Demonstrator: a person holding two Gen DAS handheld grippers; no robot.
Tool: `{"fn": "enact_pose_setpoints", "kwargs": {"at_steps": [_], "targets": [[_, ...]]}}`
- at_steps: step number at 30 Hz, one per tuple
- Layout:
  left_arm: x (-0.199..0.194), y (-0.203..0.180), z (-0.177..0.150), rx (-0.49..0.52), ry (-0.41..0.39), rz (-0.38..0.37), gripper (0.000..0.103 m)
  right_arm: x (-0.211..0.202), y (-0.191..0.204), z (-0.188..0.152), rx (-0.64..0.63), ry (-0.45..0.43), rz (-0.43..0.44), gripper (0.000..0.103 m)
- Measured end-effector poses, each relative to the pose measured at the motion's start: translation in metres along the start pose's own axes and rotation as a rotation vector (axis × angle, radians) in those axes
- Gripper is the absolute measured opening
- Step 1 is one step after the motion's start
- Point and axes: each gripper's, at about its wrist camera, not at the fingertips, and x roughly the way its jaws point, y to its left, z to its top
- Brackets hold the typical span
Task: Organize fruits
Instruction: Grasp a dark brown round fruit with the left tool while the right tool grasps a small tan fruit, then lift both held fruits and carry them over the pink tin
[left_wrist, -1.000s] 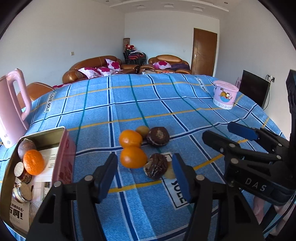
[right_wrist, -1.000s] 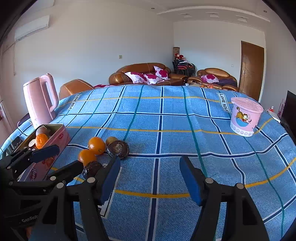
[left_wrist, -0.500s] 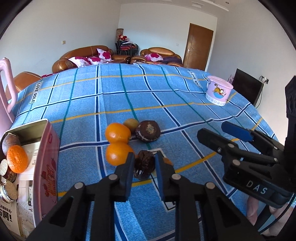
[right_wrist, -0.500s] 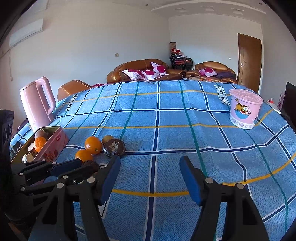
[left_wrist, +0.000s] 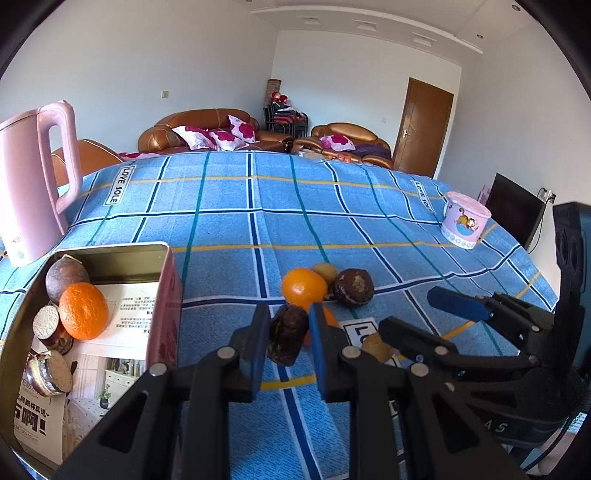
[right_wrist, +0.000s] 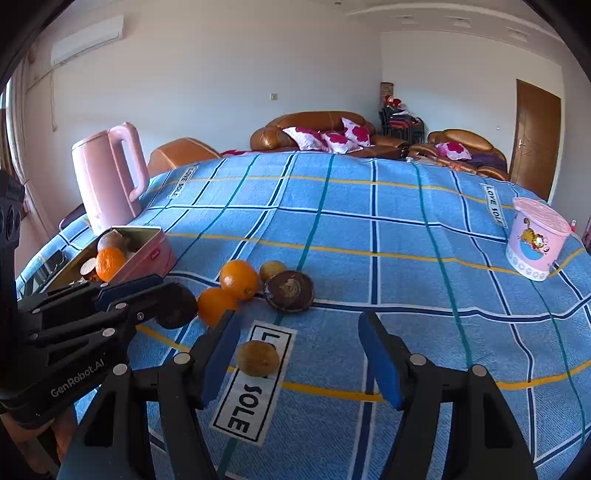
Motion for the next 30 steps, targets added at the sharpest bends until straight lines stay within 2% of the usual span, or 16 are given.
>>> {"fn": "enact_pose_setpoints", "kwargs": {"at_steps": [3,5,9,12,14,22,30], "targets": [[-0.002,0.002,0.001,-0.006,-0.016,0.007,0.023,0.012,0.005,0.000,-0.015,0.054,0.036,0.063],[-0.001,0.001,0.001,0.005,-0.024,0.021,0.023,0.021,0.007,0.000,-0.014,0.099,0.068,0.055],[-0.001,0.003,0.002,-0.004,-0.029,0.016,0.023,0.029,0.010,-0.003,-0.022,0.149,0.085,0.050],[-0.003,0.003,0.001,-0.003,-0.039,0.019,0.023,0.035,0.010,-0.005,-0.015,0.186,0.102,0.040],[-0.004,0.003,0.001,-0.003,-0.043,0.018,0.023,0.034,0.008,-0.006,-0.003,0.180,0.116,0.032],[-0.008,0.001,0.001,0.004,-0.066,0.021,0.023,0.024,0.008,-0.004,-0.009,0.129,0.096,0.032],[-0.012,0.003,0.001,-0.006,-0.086,0.018,0.023,0.006,0.010,-0.002,-0.019,0.023,0.078,0.032]]}}
